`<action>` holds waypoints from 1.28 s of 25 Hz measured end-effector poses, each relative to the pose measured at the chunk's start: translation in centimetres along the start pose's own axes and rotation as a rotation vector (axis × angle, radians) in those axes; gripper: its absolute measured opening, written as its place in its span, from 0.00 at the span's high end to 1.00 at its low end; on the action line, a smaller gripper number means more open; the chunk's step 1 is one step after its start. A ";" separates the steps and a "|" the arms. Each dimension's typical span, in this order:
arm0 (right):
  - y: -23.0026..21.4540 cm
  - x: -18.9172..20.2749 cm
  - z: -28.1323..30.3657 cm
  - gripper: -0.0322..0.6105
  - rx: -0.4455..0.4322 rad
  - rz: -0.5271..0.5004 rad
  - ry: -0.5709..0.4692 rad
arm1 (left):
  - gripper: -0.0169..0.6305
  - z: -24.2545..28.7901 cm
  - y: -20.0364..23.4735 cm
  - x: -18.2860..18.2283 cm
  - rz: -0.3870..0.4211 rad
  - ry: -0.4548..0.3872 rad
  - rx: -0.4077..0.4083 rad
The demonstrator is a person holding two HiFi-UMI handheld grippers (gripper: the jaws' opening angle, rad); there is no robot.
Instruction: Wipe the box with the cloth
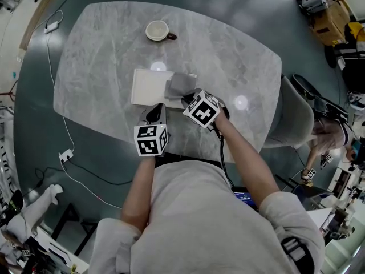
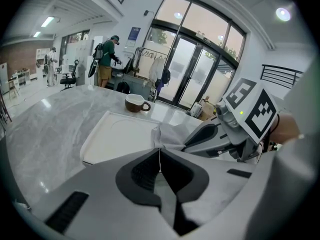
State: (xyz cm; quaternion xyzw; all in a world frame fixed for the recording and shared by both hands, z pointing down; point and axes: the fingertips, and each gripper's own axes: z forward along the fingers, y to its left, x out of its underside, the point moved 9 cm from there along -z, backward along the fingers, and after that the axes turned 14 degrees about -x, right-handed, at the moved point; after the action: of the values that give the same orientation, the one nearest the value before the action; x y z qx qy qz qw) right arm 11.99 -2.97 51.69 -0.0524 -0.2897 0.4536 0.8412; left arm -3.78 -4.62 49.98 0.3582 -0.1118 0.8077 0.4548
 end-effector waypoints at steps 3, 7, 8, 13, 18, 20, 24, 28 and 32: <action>0.4 0.4 0.0 0.90 -0.002 0.003 -0.002 | 0.93 -0.2 -0.1 0.2 -0.001 -0.002 -0.002; 1.0 0.7 0.1 0.90 -0.008 0.005 -0.005 | 0.93 -0.6 -0.1 0.7 -0.003 0.002 -0.006; 1.2 0.7 0.1 0.89 -0.010 0.004 -0.004 | 0.93 -0.7 -0.1 0.8 -0.003 0.002 -0.007; 1.9 1.1 0.1 0.90 -0.016 -0.001 -0.006 | 0.93 -1.4 -0.2 1.4 -0.008 0.001 -0.018; 2.5 1.5 0.2 0.90 -0.019 -0.003 -0.011 | 0.93 -2.0 -0.4 2.2 -0.015 0.001 -0.026; 2.9 1.8 0.3 0.90 -0.019 -0.005 -0.012 | 0.93 -2.3 -0.6 2.5 -0.018 0.002 -0.030; 3.6 2.2 0.6 0.89 -0.046 -0.012 0.000 | 0.93 -2.9 -0.7 3.0 -0.025 0.003 -0.043; 4.8 3.4 1.7 0.90 -0.058 -0.036 0.038 | 0.93 -3.4 -0.8 3.6 -0.036 0.002 -0.058; 6.0 4.8 2.8 0.90 -0.087 -0.040 0.051 | 0.93 -3.9 -0.7 4.5 -0.049 0.004 -0.078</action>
State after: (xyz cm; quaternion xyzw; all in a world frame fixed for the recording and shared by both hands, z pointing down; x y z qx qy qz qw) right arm 8.13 3.82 54.00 -0.0946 -0.2886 0.4222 0.8541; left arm -6.52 0.68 50.17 0.3414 -0.1333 0.7919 0.4884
